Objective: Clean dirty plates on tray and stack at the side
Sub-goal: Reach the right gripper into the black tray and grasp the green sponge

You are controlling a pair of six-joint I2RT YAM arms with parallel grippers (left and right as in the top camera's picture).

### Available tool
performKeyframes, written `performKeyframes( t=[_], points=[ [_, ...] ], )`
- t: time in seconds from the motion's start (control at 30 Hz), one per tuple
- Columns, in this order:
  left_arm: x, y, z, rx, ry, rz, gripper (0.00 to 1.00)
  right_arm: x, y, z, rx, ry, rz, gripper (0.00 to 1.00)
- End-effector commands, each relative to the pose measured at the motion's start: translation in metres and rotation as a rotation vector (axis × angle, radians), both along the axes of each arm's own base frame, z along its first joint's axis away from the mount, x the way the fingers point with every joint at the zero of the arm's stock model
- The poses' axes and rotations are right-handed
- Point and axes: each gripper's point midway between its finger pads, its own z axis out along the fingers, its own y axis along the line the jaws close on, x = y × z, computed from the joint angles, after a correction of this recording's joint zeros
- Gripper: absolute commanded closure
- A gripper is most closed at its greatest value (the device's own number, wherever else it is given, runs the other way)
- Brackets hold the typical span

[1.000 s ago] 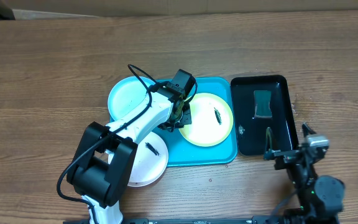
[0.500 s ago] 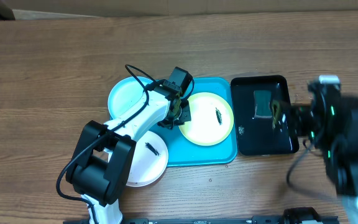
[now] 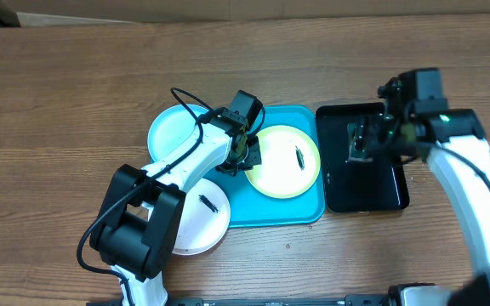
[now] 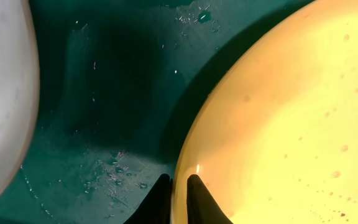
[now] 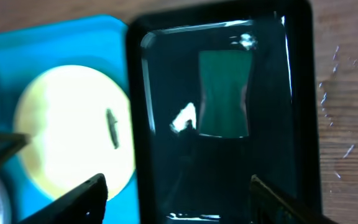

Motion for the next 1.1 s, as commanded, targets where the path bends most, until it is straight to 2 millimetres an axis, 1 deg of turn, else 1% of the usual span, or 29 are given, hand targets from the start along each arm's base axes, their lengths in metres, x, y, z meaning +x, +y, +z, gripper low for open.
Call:
performKeyframes(
  t=[0.0, 0.13, 0.2, 0.3, 0.43, 0.6, 0.83, 1.0, 1.07],
  points=[
    [-0.001, -0.004, -0.004, -0.019, 0.011, -0.024, 0.87, 0.017, -0.013, -0.02, -0.064, 0.028, -0.046, 0.28],
    [-0.001, -0.004, -0.004, -0.018, 0.011, -0.024, 0.87, 0.03, -0.018, -0.051, -0.105, 0.072, -0.052, 0.28],
    [-0.001, -0.004, -0.004, -0.018, 0.011, -0.024, 0.86, 0.032, -0.02, -0.064, -0.114, 0.094, -0.054, 0.28],
    [-0.001, -0.004, -0.004, -0.018, 0.011, -0.024, 0.85, 0.033, -0.019, -0.08, -0.116, 0.131, -0.052, 0.28],
    [-0.001, -0.004, -0.004, -0.018, 0.011, -0.024, 0.85, 0.028, -0.02, -0.098, -0.121, 0.179, -0.049, 0.34],
    [-0.001, -0.004, -0.004, -0.019, 0.011, -0.024, 0.84, 0.024, -0.02, -0.106, -0.122, 0.191, -0.048, 0.34],
    [-0.001, -0.004, -0.004, -0.018, 0.012, -0.024, 0.83, 0.024, -0.02, -0.116, -0.12, 0.173, -0.049, 0.35],
    [-0.002, -0.004, -0.004, -0.016, 0.015, -0.024, 0.83, 0.019, -0.02, -0.12, -0.121, 0.187, -0.049, 0.4],
    [-0.002, -0.004, -0.004, -0.017, 0.015, -0.024, 0.83, 0.018, -0.02, -0.12, -0.122, 0.193, -0.048, 0.4]
  ],
)
